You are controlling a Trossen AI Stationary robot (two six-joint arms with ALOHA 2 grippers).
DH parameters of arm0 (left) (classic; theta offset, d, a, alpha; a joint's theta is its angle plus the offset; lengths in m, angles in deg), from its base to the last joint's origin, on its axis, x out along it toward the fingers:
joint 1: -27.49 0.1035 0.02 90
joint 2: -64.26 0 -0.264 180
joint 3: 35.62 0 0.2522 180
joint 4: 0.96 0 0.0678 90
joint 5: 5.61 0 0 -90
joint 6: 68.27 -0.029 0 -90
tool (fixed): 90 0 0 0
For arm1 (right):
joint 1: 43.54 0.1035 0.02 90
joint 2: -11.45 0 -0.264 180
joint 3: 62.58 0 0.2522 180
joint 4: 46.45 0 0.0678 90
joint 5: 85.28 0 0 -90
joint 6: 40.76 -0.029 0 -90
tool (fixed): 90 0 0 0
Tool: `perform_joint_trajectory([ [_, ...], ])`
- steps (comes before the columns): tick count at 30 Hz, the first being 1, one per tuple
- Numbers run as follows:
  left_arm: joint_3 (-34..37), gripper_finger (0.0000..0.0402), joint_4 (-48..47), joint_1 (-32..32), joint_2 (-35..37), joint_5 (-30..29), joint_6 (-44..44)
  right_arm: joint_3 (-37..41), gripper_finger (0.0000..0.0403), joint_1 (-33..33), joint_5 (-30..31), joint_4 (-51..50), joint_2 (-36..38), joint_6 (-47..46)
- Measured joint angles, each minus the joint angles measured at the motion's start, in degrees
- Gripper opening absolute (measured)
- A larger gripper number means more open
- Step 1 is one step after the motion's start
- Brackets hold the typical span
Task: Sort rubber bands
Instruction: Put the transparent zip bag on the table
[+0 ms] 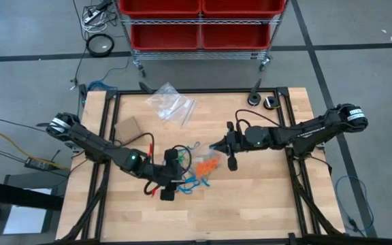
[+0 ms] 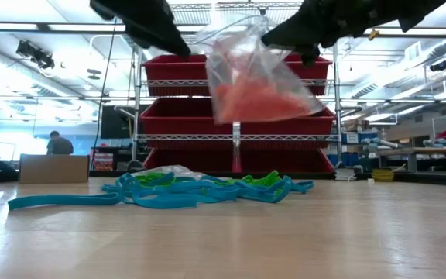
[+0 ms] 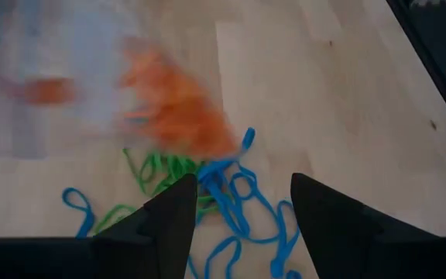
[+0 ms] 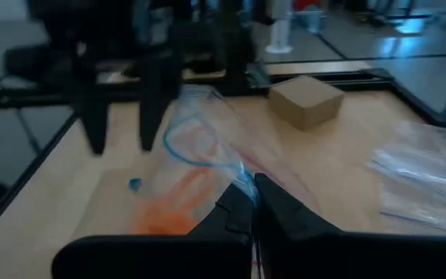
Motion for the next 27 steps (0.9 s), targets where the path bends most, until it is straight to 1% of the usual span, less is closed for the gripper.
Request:
perform_joint_trajectory([
  [4, 2.9, 0.0218, 3.5, 0.0, 0.0, 0.0, 1.4, 0.0, 0.0000, -0.9, 1.0, 1.6, 0.0, -2.8],
  [5, 3.3, 0.0218, 4.2, 0.0, 0.0, 0.0, 1.5, 0.0, 0.0000, -1.2, 0.0, 2.0, 0.0, -3.6],
  [7, 3.8, 0.0218, 5.0, 0.0, 0.0, 0.0, 1.5, 0.0, 0.0000, -2.2, -4.8, 1.7, 0.0, -4.4],
  [8, 3.9, 0.0218, 5.5, 0.0, 0.0, 0.0, 1.4, 0.0, 0.0000, -2.6, -6.0, 1.3, 0.0, -4.4],
  [9, 4.1, 0.0218, 6.1, 0.0, 0.0, 0.0, 1.3, 0.0, 0.0000, -2.8, -5.1, 0.8, 0.0, -4.7],
  [11, 4.2, 0.0218, 6.7, 0.0, 0.0, 0.0, 0.6, 0.0, 0.0000, -2.8, -0.4, -0.5, 0.0, -6.0],
  [12, 4.2, 0.0218, 7.1, 0.0, 0.0, 0.0, 0.1, 0.0, 0.0000, -2.9, 0.1, -0.7, 0.0, -6.5],
  [13, 4.2, 0.0218, 7.2, 0.0, 0.0, 0.0, -0.2, 0.0, 0.0000, -3.2, -0.9, -0.3, 0.0, -6.6],
  [15, 4.2, 0.0218, 7.6, 0.0, 0.0, 0.0, -0.5, 0.0, 0.0000, -4.1, -6.3, 0.7, 0.0, -7.1],
  [16, 4.2, 0.0218, 7.7, 0.0, 0.0, 0.0, -1.0, 0.0, 0.0000, -4.5, -7.9, 0.8, 0.0, -7.7],
  [17, 4.2, 0.0218, 7.8, 0.0, 0.0, 0.0, -1.4, 0.0, 0.0000, -4.6, -7.1, 0.5, 0.0, -8.6],
  [19, 4.2, 0.0218, 8.2, 0.0, 0.0, 0.0, -1.5, 0.0, 0.0000, -4.8, -1.8, -1.6, 0.0, -10.2],
  [20, 4.2, 0.0218, 8.3, 0.0, 0.0, 0.0, -1.5, 0.0, 0.0000, -4.9, -0.2, -3.0, 0.0, -10.8],
  [21, 4.2, 0.0218, 8.4, 0.0, 0.0, 0.0, -1.5, 0.0, 0.0000, -5.2, -0.4, -3.5, -0.1, -11.6],
  [22, 4.2, 0.0218, 8.4, 0.0, 0.0, 0.0, -1.5, 0.0, 0.0000, -5.6, -2.8, -2.9, -0.1, -11.9],
  [24, 4.2, 0.0218, 8.3, 0.0, 0.0, 0.1, -1.5, 0.0, 0.0000, -6.1, -10.8, 1.3, -0.1, -11.8],
  [25, 4.2, 0.0218, 8.3, -0.1, 0.0, 0.1, -1.5, 0.0, 0.0000, -6.3, -13.4, 3.7, -0.1, -11.8],
  [26, 4.2, 0.0218, 8.3, -0.2, 0.0, 0.1, -1.5, 0.0, 0.0000, -6.3, -14.1, 5.4, -0.1, -11.7],
  [27, 4.2, 0.0218, 8.3, -0.2, 0.0, 0.1, -1.6, 0.0, 0.0000, -6.2, -12.7, 6.2, 0.1, -11.7],
])
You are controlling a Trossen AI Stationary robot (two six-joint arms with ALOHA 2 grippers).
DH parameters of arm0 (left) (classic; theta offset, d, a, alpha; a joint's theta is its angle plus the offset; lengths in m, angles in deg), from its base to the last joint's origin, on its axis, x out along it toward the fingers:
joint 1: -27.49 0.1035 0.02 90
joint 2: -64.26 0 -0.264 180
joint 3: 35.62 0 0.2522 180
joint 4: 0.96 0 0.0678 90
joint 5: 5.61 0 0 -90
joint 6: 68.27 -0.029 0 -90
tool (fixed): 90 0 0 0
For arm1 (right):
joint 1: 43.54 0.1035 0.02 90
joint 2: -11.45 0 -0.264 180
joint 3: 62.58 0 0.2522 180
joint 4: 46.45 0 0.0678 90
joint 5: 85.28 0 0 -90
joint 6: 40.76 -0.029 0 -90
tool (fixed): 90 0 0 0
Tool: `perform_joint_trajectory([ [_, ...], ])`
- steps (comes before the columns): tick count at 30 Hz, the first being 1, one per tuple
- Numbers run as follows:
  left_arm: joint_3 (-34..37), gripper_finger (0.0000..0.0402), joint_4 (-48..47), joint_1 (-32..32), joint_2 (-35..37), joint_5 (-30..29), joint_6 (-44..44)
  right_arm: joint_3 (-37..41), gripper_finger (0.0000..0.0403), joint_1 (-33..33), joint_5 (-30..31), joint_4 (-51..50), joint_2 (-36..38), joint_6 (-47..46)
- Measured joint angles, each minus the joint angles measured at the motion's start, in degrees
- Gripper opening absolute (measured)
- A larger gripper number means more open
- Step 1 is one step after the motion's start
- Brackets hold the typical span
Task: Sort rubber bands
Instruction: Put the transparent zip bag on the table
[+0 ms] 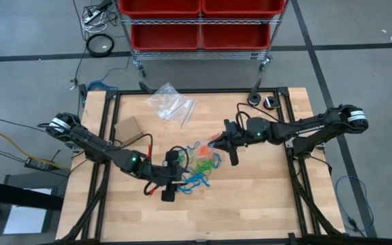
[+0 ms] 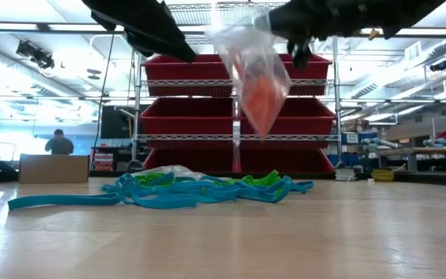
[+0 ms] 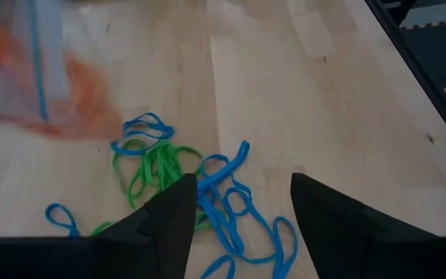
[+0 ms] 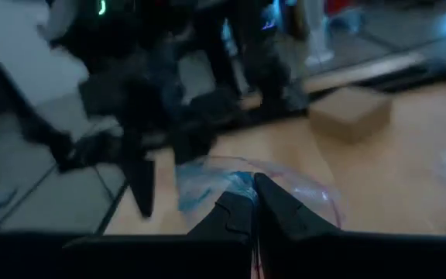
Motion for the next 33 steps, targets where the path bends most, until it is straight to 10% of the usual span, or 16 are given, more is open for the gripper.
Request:
perform_joint_trajectory([
  [5, 0.0, 0.0218, 0.1, 0.0, 0.0, 0.0, -0.1, 0.1, 0.0000, -0.4, 14.1, -5.1, 0.1, 0.7],
  [33, 0.0, 0.0218, 0.0, -0.8, 0.0, 0.0, -2.0, 0.1, 0.0000, -33.1, 11.9, -6.7, 0.1, -4.7],
])
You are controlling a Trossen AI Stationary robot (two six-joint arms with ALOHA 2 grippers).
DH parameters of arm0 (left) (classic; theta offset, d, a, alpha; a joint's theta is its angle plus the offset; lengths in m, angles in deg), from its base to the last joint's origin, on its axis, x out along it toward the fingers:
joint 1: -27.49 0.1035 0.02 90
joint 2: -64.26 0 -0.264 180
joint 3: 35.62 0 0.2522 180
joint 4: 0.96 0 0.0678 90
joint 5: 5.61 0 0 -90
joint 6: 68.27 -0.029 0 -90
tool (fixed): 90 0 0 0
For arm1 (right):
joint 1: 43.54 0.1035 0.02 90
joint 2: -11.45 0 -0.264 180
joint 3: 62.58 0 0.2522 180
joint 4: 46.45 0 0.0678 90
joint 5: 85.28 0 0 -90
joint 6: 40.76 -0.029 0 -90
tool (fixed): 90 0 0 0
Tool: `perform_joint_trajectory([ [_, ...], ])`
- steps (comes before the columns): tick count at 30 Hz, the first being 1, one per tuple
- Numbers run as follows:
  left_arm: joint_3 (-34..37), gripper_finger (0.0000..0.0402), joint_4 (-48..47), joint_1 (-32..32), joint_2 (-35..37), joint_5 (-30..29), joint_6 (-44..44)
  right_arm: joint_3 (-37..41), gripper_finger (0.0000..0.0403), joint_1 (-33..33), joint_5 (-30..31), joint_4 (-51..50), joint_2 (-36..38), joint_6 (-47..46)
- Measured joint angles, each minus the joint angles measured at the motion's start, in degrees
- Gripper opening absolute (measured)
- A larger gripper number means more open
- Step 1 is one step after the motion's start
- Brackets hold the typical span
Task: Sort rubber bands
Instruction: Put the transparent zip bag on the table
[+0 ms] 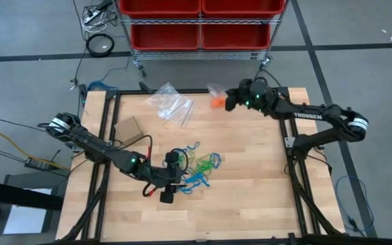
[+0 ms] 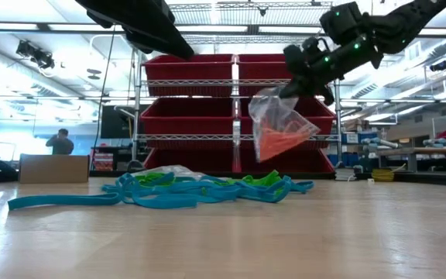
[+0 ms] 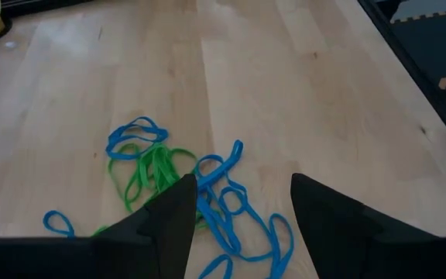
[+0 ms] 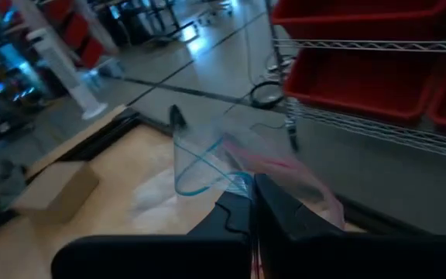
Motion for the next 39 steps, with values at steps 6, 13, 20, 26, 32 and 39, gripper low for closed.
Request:
perform_joint_trajectory([
  [6, 0.0, 0.0218, 0.0, 0.0, 0.0, -0.4, -0.7, 0.0, 0.0000, -4.5, -2.1, -1.4, 0.0, 2.4],
  [13, 0.0, 0.0218, 0.3, 0.0, 0.0, -0.4, -0.6, 0.1, 0.0000, -7.8, -7.8, -9.1, -0.1, 2.0],
  [20, 0.0, 0.0218, 2.5, 0.0, 0.0, -0.5, -0.6, 5.2, 0.0000, -10.0, -11.5, -10.4, -0.1, -1.5],
  [26, 0.0, 0.0218, 3.0, 0.0, 0.0, -0.5, 0.3, 8.3, 0.0000, -10.0, -11.2, -11.0, -0.1, -1.6],
  [32, 0.0, 0.0218, 3.1, 0.0, 0.0, -0.5, 0.5, 9.3, 0.0002, -10.0, -11.0, -12.4, -0.1, -0.9],
  [39, 0.0, 0.0218, 3.2, 0.0, 0.0, -0.5, 1.2, 9.4, 0.0045, -10.9, -6.3, -16.3, -0.1, -0.3],
])
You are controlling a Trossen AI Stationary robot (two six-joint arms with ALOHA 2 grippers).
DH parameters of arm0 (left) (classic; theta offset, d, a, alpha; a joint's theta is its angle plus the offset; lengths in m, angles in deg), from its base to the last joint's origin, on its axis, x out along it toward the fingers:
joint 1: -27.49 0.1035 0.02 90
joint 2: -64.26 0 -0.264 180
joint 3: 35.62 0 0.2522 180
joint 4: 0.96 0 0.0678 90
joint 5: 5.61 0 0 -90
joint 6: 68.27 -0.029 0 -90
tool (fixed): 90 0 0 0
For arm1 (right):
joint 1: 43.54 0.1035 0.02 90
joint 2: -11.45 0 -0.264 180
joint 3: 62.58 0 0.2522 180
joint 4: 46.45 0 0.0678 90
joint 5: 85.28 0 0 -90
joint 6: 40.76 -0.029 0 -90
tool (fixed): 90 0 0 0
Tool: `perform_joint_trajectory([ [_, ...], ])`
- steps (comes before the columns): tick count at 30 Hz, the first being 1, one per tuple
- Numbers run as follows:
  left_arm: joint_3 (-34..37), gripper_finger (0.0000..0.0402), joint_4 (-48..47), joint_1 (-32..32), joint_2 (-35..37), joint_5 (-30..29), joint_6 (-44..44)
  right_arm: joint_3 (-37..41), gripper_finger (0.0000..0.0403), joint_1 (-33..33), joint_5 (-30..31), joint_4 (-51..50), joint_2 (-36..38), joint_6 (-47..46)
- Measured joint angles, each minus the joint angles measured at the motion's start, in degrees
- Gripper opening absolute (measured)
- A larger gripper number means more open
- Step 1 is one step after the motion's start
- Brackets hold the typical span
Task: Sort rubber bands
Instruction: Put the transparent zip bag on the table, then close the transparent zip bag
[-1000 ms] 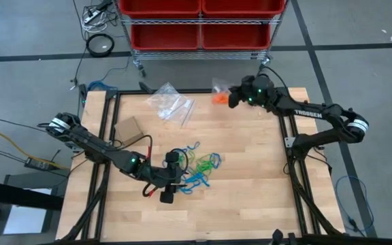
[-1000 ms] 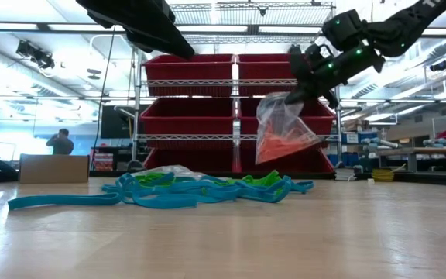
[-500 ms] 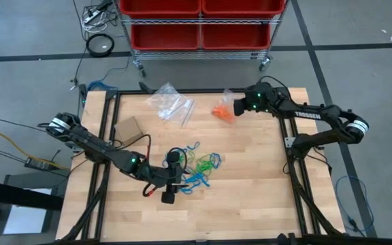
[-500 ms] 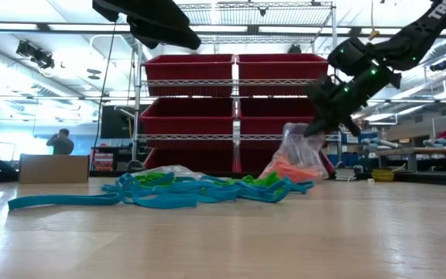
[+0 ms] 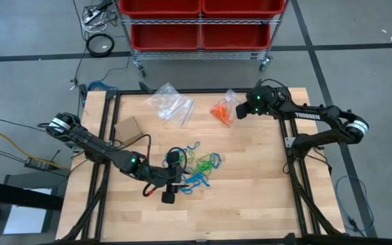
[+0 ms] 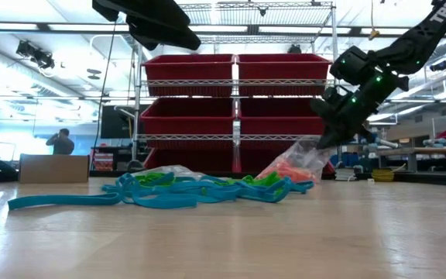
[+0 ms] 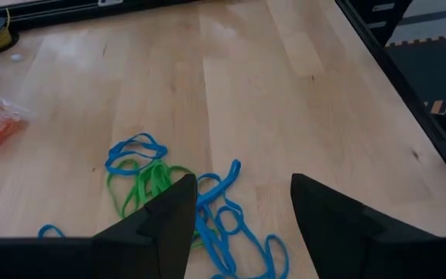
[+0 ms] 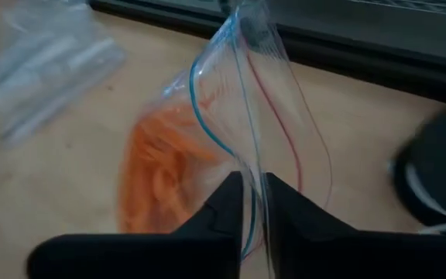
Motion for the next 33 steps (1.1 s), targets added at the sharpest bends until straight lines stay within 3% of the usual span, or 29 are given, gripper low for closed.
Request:
perform_joint_trajectory([
  [13, 0.0, 0.0218, -0.3, 0.0, 0.0, 0.0, 1.2, 0.0, 0.0196, -0.6, -0.9, -0.7, 1.0, 0.9],
  [22, 1.2, 0.0218, -0.7, -0.8, 0.0, -0.7, 2.6, 0.0, 0.0226, -3.8, 1.2, -5.2, 12.3, 2.3],
  [28, 2.9, 0.0218, -2.7, -1.5, 0.1, -13.9, 6.3, 0.0, 0.0222, -1.0, -3.9, -5.3, 19.6, 2.3],
  [33, 3.0, 0.0218, -7.4, -1.8, 0.1, -24.6, 7.0, 0.0, 0.0221, 7.1, -9.3, -4.8, 20.8, -0.3],
])
